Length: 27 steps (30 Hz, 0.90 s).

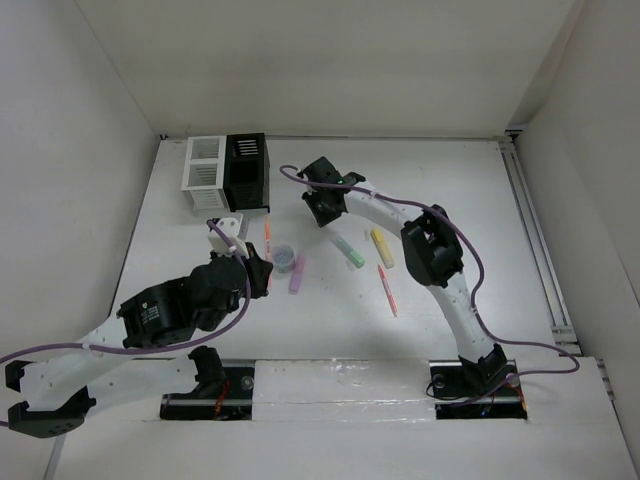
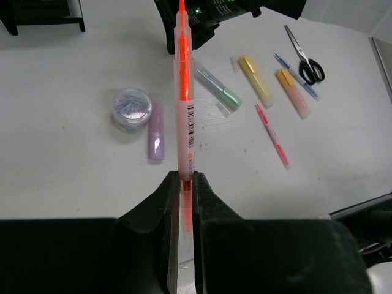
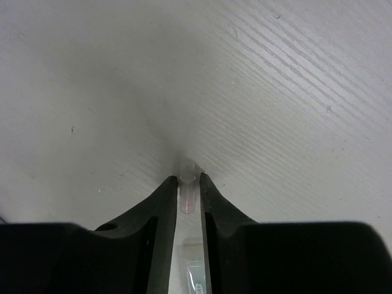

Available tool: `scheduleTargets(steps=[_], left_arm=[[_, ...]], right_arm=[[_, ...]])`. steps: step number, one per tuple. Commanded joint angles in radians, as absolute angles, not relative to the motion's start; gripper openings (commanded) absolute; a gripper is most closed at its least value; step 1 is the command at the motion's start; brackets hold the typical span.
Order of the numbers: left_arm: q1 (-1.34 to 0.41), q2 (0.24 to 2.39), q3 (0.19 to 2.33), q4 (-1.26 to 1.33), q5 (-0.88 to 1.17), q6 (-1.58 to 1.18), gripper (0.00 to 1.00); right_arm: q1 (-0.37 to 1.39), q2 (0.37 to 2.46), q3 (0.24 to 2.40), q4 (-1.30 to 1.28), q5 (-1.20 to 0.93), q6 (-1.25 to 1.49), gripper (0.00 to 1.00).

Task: Sort the stationery into containers
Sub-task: Close the pen cap on the pen.

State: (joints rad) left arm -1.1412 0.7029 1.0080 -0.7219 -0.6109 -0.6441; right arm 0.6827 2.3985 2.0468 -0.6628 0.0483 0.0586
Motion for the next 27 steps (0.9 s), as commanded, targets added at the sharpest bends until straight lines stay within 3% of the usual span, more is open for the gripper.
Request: scheduleTargets(steps=[1,2,6,11,17,27], left_arm=[[-1.137,0.684,1.008,-0.699,-0.632,-0.647,0.00],[-1.137,0.684,1.008,-0.699,-0.632,-0.647,0.00],[-1.137,0.684,1.008,-0.699,-0.632,-0.647,0.00],[-1.137,0.675,1.008,-0.699,-0.641,-0.647,0.00],[-1.137,0.735,0.999,-0.649,-0.628,-0.621,0.00],[-1.137,0.922,1.042,-0.450,-0.536,-0.562,0.00]], right_arm=[[0.703,2.451,2.062,-0.683,0.041,0.057,0.25],[0.703,2.451,2.062,-0.683,0.041,0.057,0.24],[0.703,2.451,2.062,-0.692,0.041,0.057,0.00],[0.703,2.404,2.005,-0.666,0.002,0.061,0.00],[0.647,2.018,1.700,-0.259,-0.204,0.205,0.00],[0.534,1.439,1.218,0.278,-0.016,0.731,0.00]])
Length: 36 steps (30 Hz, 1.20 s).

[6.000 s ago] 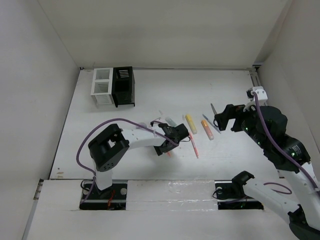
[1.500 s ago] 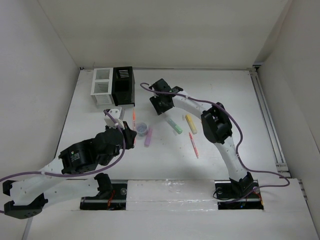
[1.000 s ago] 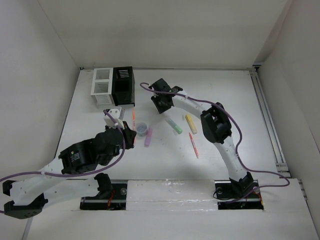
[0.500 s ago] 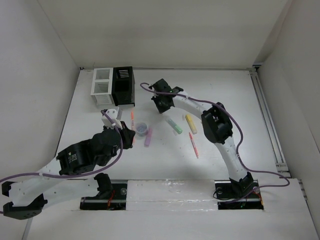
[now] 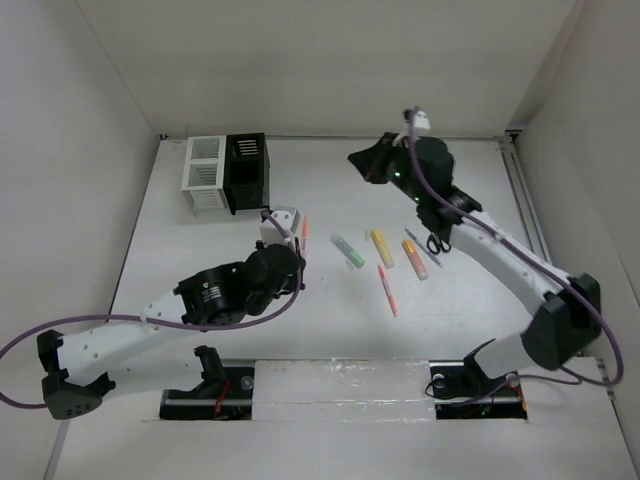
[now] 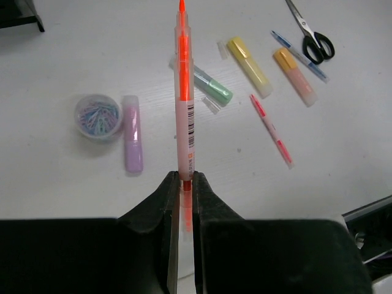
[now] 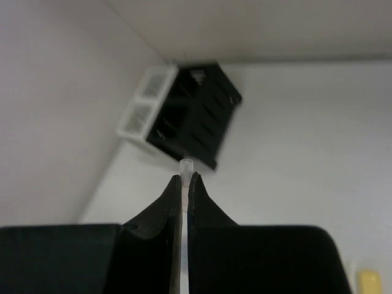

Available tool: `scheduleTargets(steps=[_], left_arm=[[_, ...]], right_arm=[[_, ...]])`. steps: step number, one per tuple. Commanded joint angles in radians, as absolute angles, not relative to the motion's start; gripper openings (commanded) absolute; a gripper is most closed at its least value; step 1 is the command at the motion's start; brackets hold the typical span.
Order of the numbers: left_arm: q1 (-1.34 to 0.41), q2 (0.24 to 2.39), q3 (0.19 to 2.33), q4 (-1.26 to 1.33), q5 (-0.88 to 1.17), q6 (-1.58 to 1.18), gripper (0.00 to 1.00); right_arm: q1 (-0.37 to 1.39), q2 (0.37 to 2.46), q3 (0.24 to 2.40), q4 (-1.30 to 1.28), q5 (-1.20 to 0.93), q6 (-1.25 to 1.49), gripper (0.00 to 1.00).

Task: Sort the stationery into containers
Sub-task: Close the pen cap on the pen.

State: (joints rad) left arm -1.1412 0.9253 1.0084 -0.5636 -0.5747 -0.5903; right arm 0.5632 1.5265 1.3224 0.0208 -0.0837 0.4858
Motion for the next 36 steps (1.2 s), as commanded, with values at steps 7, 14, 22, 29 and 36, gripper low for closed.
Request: scheduleTargets(steps=[7,14,22,29,36], left_arm=[[-1.137,0.913,0.989,-0.276,-0.395,-0.493,0.00],[-1.137,0.815,0.924,-0.161,-0.253,-0.414,0.00],[-1.137,0.811,0.934,-0.160,-0.201,-0.414,0.00],[-1.137,0.811,0.943,-0.160,-0.210,-0.414,0.00],[-1.137,0.821,0.953,-0.160,-0.229,-0.414,0.00]], right_arm=[[0.479,1.224,1.060,0.416,-0.107,0.876,0.00],[0.499,1.089,0.894,0.588,-0.164,1.008,0.00],[0.593,1.114,0.904,0.613,-0.258,0.997,0.00],[0.669,1.114,0.904,0.626,-0.267,0.946,0.00],[0.678,1.114,0.873,0.626,-0.256,0.887,0.00]])
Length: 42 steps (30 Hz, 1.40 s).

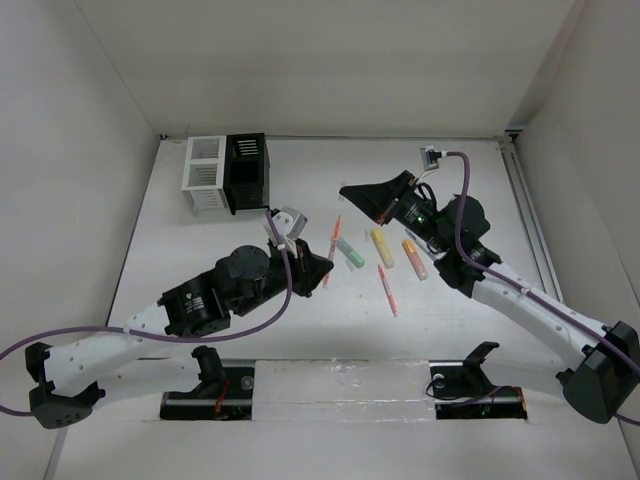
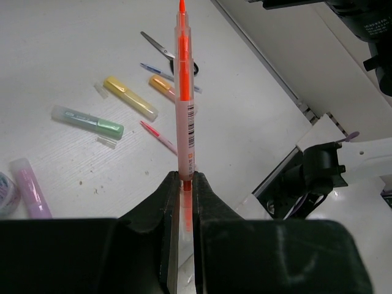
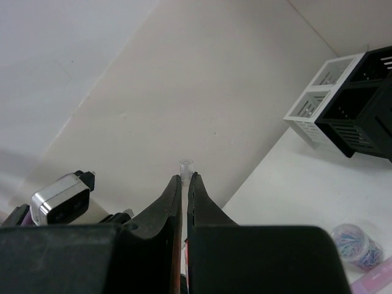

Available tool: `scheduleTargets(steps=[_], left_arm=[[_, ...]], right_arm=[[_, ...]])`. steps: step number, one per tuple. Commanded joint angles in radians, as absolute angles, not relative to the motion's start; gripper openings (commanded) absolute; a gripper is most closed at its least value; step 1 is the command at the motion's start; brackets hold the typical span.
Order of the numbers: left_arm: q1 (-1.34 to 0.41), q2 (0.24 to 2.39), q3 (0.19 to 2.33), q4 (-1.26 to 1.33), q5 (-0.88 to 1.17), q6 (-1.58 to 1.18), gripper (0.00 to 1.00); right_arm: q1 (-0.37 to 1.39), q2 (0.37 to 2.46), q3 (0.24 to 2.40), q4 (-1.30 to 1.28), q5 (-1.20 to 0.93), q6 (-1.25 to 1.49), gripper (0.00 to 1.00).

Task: Sort the stationery into containers
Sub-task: Close the pen cap on the pen.

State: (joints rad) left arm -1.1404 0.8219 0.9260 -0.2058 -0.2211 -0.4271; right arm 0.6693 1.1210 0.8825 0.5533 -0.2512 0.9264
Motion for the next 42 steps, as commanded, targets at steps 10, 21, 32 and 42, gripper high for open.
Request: scheduleTargets(steps=[10,21,32,42], left_arm=[[-1.137,0.811,0.953,-0.169,-0.291,-0.425,0.00],[-1.137,0.831,0.953,-0.169,-0.310,-0.425,0.00],[-1.137,0.793,0.953,-0.132,-0.321,-0.425,0.00],[-1.137,0.765,0.962,-0.123,-0.351,-0.434,0.00]], right_arm=[[0.718,1.114,0.841,0.659,-0.265,0.877,0.00],[0.727,1.123,0.831,0.693,-0.275,0.877,0.00],[0.746,1.160,0.811,0.726,-0.265,0.848,0.00],[0.764,1.151,0.802,0.726,-0.247,0.809,0.00]])
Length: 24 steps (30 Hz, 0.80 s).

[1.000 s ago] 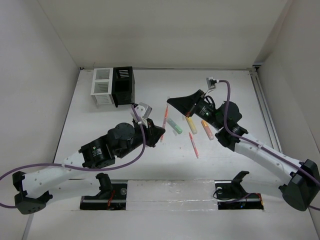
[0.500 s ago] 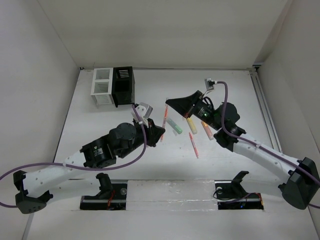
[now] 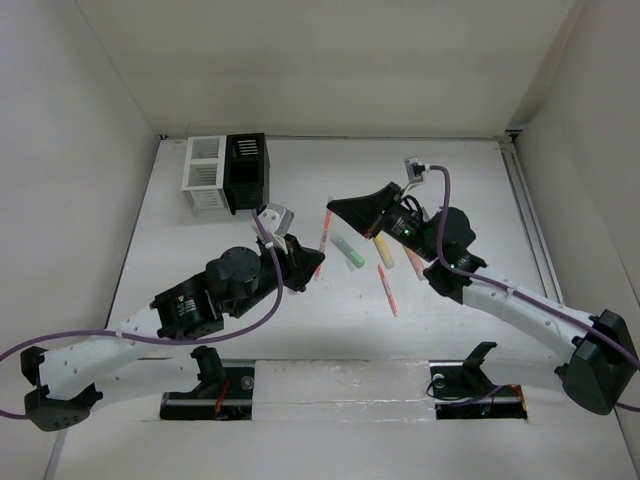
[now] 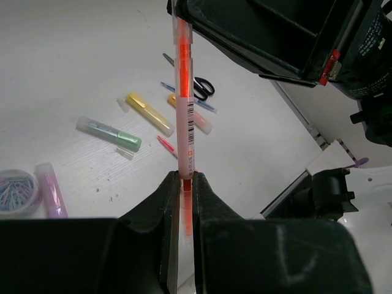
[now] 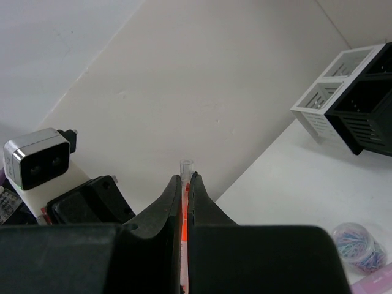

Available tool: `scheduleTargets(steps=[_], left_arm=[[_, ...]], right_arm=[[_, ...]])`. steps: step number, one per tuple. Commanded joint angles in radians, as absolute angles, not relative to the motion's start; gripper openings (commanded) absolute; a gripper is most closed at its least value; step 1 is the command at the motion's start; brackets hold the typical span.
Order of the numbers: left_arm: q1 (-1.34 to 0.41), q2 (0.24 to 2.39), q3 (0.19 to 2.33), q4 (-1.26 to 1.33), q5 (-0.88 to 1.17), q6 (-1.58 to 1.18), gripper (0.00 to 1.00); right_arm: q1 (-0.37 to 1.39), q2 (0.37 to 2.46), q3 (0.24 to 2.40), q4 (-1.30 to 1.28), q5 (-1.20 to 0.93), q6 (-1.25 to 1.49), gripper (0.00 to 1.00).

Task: Sort the stationery into containers
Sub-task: Close the pen cap on the pen.

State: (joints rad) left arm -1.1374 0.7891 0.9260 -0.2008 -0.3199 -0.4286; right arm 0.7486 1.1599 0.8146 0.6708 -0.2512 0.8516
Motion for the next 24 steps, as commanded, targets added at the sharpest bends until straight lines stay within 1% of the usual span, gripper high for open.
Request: scheduleTargets(steps=[1,9,15,24], left_arm=[[-1.137,0.765,0.962,-0.123,-0.351,-0.434,0.00],[-1.137,0.796,0.971,-0.065,-0.370,-0.443,0.00],[-1.137,0.796,0.989,-0.040,-0.409,-0.453,0.00],[-1.137,0.796,0.999,0.005,-0.443,-0.453,0.00]], right_arm=[[0.764,1.150,0.802,0.726,-0.247,0.808,0.00],[0.796,1.160,0.790,0.756,-0.215,0.738,0.00],[0.805,1.178,0.756,0.834,-0.227,0.684,0.00],[0.815,1.229,0.704,0.945,-0.248,0.684,0.00]])
